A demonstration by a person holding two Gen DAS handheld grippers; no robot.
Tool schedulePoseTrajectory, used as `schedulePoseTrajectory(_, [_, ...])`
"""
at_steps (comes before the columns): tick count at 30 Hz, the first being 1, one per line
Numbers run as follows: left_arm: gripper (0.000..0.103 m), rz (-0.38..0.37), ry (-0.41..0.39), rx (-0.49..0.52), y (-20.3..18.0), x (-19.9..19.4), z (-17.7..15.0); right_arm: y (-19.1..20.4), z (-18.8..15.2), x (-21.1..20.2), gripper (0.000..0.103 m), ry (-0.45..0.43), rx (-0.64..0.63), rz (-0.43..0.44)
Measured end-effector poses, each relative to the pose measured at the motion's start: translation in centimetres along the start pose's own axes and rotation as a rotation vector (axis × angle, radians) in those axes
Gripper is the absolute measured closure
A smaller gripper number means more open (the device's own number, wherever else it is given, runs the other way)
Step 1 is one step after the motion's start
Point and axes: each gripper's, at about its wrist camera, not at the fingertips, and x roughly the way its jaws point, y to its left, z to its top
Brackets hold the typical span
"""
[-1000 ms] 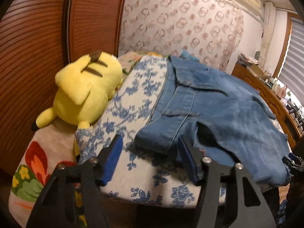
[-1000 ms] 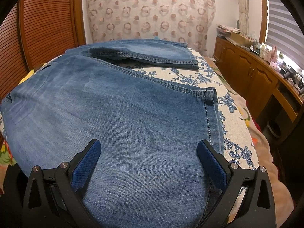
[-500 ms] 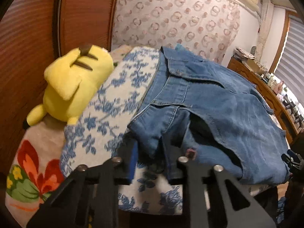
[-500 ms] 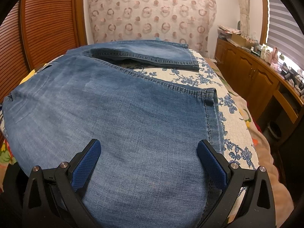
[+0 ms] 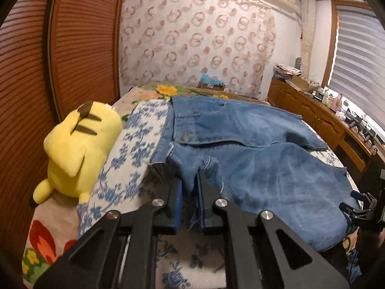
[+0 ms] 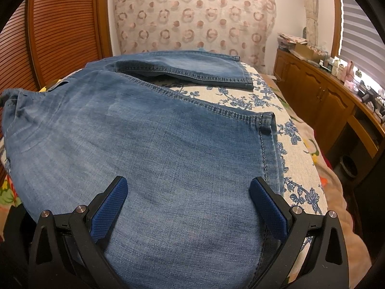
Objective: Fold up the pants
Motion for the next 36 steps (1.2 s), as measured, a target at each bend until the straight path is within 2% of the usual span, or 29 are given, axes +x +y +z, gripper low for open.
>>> schedulePoseTrajectory(7, [0.098, -0.017, -0.022, 0.035, -1.4, 0.0, 1.3, -0.2, 0.1, 0.2, 0.001, 0.014, -0.005, 0.004])
schedulePoseTrajectory(18, [0.101, -0.038, -0.052, 0.083, -3.2, 1.2, 3.8, 0.2, 0.5, -0.2, 0.010, 0.021, 0.008, 0.067])
schedulePoseTrajectory(28, [0.102, -0.024, -0.073, 0.139, -5.8, 5.2, 9.6, 2.5, 2.8, -2.7, 0.016, -0.044, -0.031, 0.167])
schedulePoseTrajectory(36, [0.102, 0.021, -0.023, 0.165, -7.6, 9.9, 11.3, 5.3, 3.4, -4.4, 0.021, -0.057, -0.060, 0.274])
